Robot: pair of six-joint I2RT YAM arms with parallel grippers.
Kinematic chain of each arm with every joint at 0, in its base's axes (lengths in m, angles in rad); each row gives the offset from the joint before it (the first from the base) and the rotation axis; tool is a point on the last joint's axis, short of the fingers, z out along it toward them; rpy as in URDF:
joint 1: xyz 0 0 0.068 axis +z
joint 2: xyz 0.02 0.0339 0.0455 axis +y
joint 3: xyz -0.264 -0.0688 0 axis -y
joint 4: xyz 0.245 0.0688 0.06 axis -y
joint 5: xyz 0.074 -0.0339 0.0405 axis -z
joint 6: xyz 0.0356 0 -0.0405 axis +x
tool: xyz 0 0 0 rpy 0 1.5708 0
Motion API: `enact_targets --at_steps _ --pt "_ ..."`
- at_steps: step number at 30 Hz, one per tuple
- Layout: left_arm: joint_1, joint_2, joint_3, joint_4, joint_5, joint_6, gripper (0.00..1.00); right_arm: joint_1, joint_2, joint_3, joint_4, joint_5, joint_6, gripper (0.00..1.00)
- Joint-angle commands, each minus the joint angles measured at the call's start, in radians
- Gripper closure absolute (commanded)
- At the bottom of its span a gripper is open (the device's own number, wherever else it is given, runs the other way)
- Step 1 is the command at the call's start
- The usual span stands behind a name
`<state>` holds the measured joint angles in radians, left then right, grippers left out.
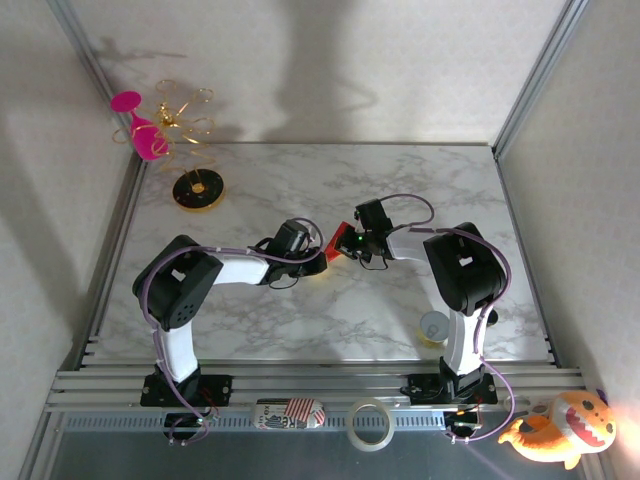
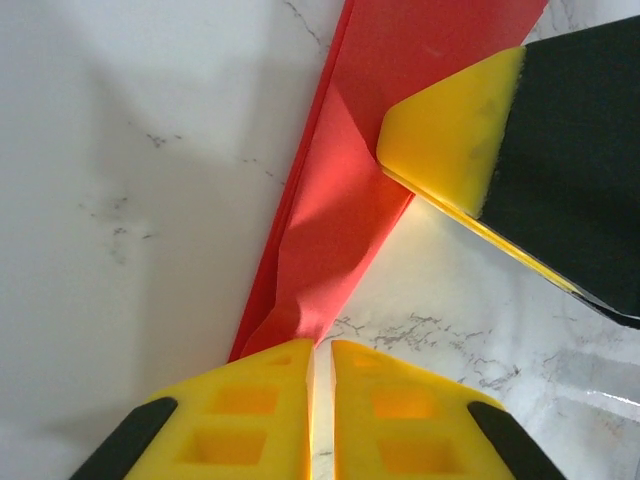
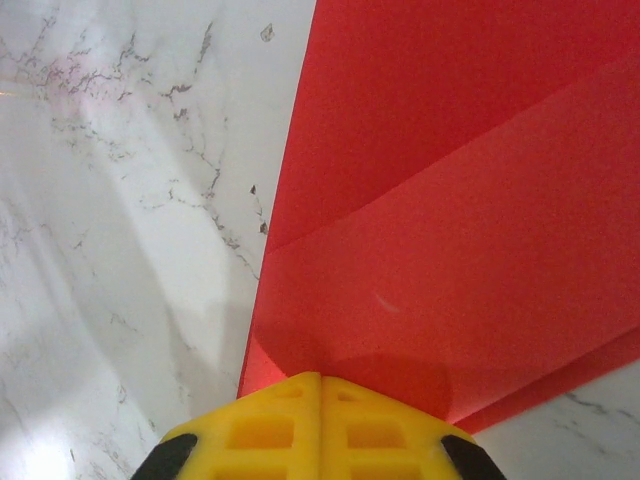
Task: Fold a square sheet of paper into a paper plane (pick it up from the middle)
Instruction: Fold the wing for the fifth time at the center of the table.
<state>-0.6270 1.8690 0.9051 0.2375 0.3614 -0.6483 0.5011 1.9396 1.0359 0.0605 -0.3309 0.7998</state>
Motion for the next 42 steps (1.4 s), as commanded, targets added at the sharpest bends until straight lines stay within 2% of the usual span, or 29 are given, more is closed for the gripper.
enact_targets --at_steps 1,13,20,32,42 --pt "0.018 0.024 -0.023 -0.003 -0.027 -0.008 0.87 -0.002 0.082 -0.030 -0.149 0.127 -0.019 0.96" --pt "0.021 0.015 -0.038 -0.025 0.004 -0.025 0.88 -0.002 0.082 -0.028 -0.158 0.134 -0.025 0.96" --pt "0.019 -0.039 0.055 -0.059 0.019 -0.015 0.87 -0.002 0.077 -0.027 -0.160 0.137 -0.026 0.96" --pt "0.015 0.050 0.091 -0.093 0.027 -0.003 0.87 -0.002 0.079 -0.027 -0.162 0.134 -0.025 0.96" --pt "0.015 0.055 0.034 -0.110 -0.012 0.008 0.90 -0.002 0.079 -0.027 -0.166 0.137 -0.026 0.96"
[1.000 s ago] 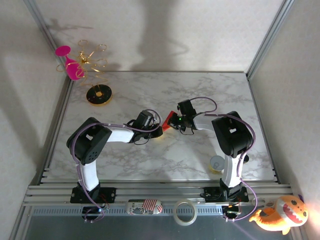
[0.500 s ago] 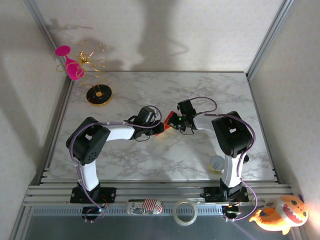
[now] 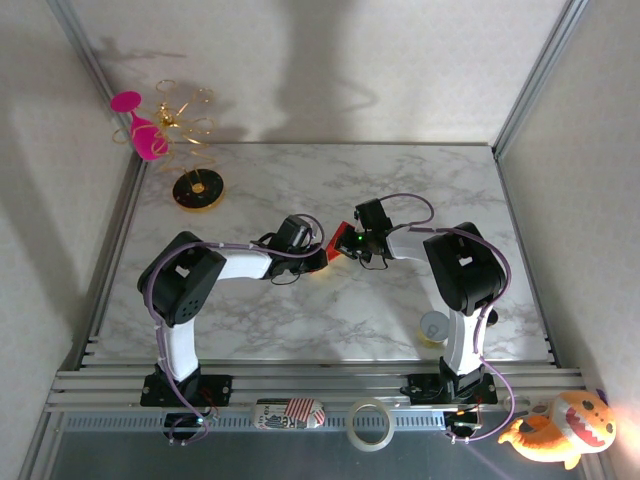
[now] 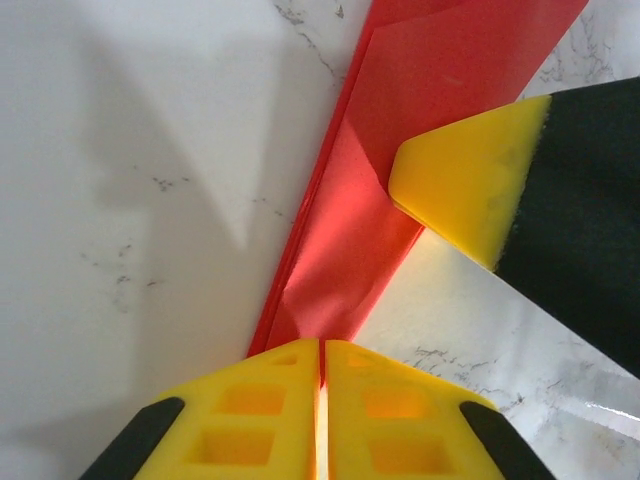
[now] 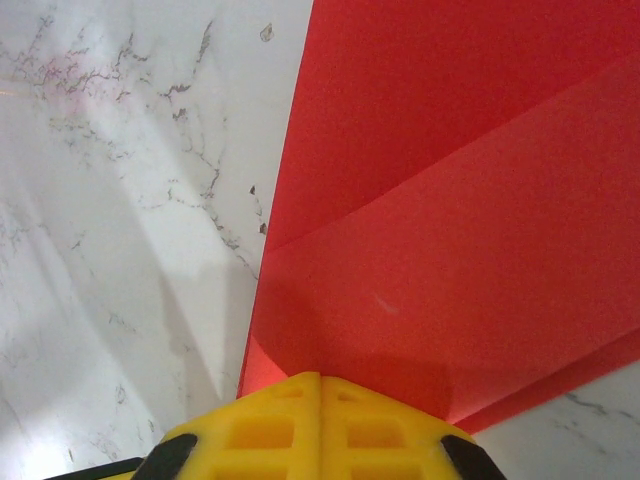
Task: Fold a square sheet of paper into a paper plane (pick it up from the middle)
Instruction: Fold the wing for the fifth time at the center of the table.
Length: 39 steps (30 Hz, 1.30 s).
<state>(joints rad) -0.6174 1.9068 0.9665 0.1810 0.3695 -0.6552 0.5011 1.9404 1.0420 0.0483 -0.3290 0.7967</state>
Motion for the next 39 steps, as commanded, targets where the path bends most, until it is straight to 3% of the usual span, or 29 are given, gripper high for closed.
enact_targets --at_steps 1,14,26,35,39 --pt "0.007 0.017 -0.032 -0.054 -0.025 0.017 0.91 -0.002 0.077 -0.033 -0.153 0.136 -0.024 0.96" --pt "0.008 0.035 -0.048 -0.060 -0.046 0.032 1.00 0.008 -0.104 -0.018 0.023 -0.006 -0.082 0.95" --pt "0.008 0.032 -0.038 -0.055 -0.034 0.032 1.00 0.058 -0.034 -0.024 0.019 -0.047 -0.030 0.95" --pt "0.008 0.012 -0.024 -0.054 -0.021 0.031 1.00 0.060 0.012 -0.023 -0.041 0.018 -0.013 0.95" --pt "0.007 -0.028 0.003 -0.026 0.037 0.037 0.96 0.060 0.026 -0.021 -0.089 0.064 -0.013 0.95"
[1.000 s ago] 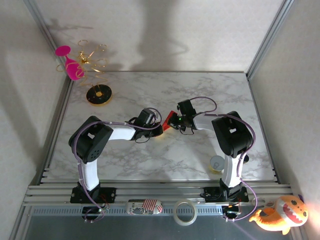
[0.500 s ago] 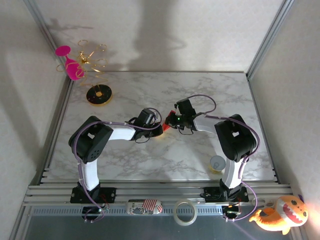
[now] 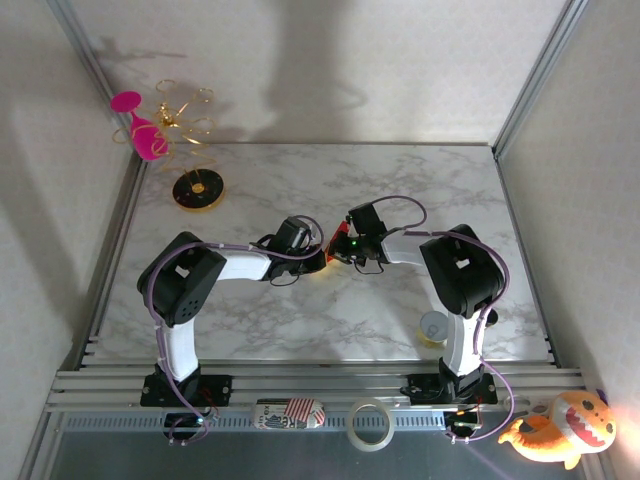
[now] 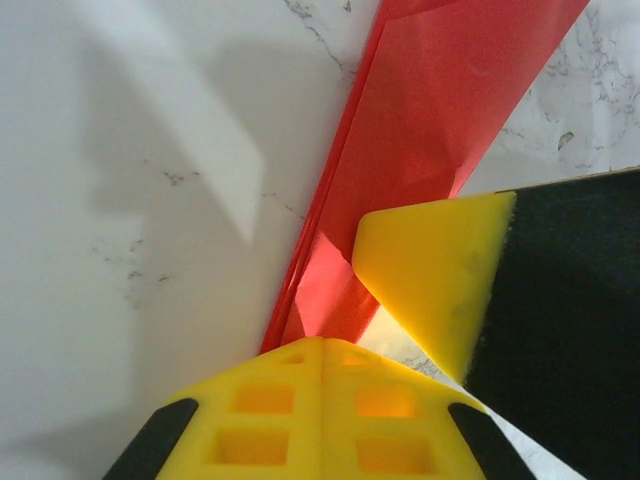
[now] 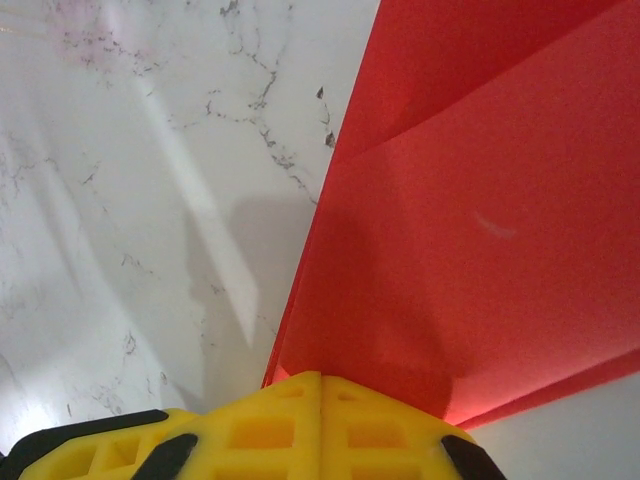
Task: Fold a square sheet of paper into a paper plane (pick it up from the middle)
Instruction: Fold the wing for the fifth time at the center of the table.
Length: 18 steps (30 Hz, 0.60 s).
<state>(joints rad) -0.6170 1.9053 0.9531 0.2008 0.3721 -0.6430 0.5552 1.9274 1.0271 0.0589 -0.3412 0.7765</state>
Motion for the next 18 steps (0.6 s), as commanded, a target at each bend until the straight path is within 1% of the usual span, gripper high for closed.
enact_targets --at_steps 1,5,12,18 --pt "0.005 -0.035 0.019 -0.036 0.049 0.025 0.94 0.006 0.043 -0.005 -0.107 0.082 0.007 0.95" --pt "0.005 -0.027 0.028 -0.009 0.085 0.044 0.92 0.006 0.062 0.000 -0.126 0.089 0.008 0.96" --pt "0.011 0.036 0.029 -0.044 0.082 0.082 0.95 0.006 0.074 0.001 -0.142 0.094 0.005 0.96" --pt "0.026 0.040 0.009 -0.113 0.072 0.153 0.98 0.005 0.088 0.006 -0.160 0.098 -0.008 0.96"
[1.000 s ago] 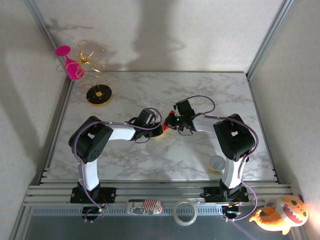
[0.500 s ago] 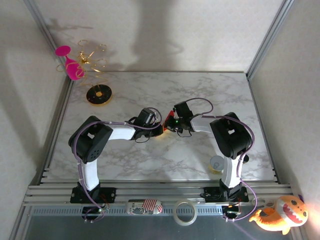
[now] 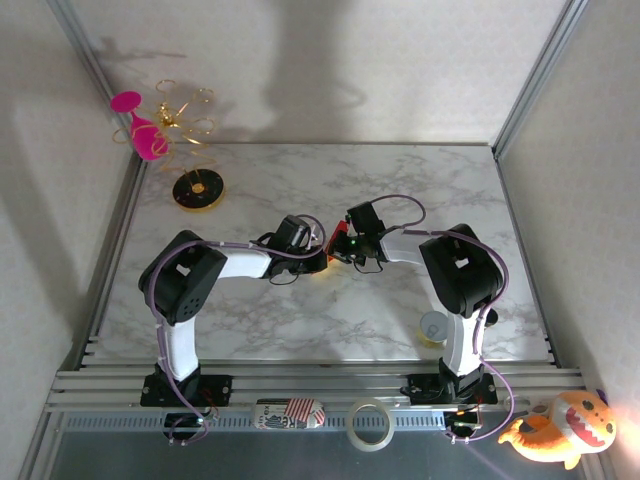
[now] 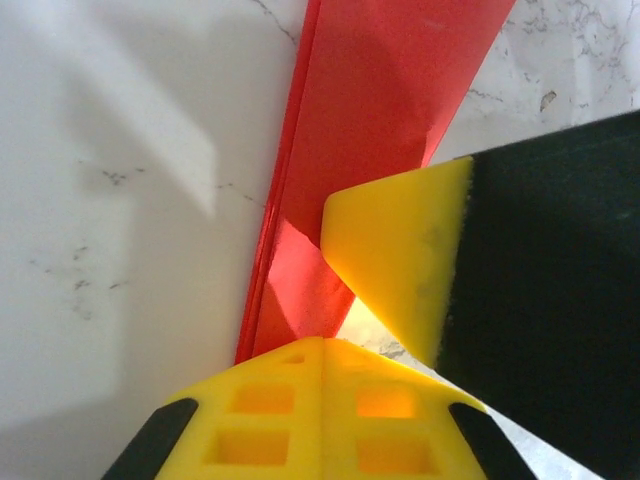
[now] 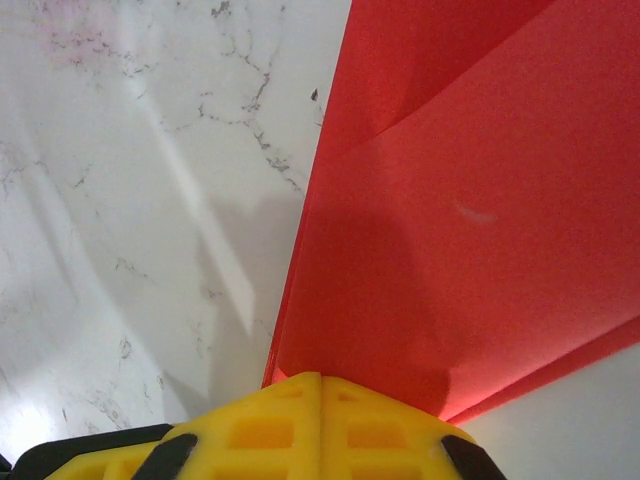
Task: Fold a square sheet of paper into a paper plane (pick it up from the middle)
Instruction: Fold the wing for the fifth time at the center of the table.
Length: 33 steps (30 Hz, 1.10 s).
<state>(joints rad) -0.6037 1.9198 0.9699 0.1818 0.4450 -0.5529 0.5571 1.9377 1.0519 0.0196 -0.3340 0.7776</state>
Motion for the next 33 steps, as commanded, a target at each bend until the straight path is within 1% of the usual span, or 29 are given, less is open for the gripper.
enact_targets --at_steps 1,4,14,17,27,33 --pt "0.016 0.021 -0.010 -0.114 -0.008 0.080 0.98 0.003 0.081 -0.017 -0.124 0.092 -0.010 0.96" --pt "0.029 0.010 -0.010 -0.174 -0.016 0.130 0.99 0.001 0.089 -0.011 -0.134 0.094 -0.018 0.96" --pt "0.040 -0.007 -0.011 -0.329 0.053 0.289 1.00 -0.008 0.103 -0.003 -0.152 0.104 -0.037 0.96" --pt "0.041 -0.013 -0.010 -0.366 0.051 0.323 1.00 -0.009 0.105 -0.002 -0.154 0.105 -0.039 0.96" --pt "0.050 -0.049 -0.030 -0.427 0.029 0.365 1.00 -0.010 0.107 0.009 -0.162 0.107 -0.046 0.96" --pt "0.050 -0.080 -0.025 -0.503 -0.053 0.371 1.00 -0.011 0.107 0.014 -0.165 0.108 -0.047 0.96"
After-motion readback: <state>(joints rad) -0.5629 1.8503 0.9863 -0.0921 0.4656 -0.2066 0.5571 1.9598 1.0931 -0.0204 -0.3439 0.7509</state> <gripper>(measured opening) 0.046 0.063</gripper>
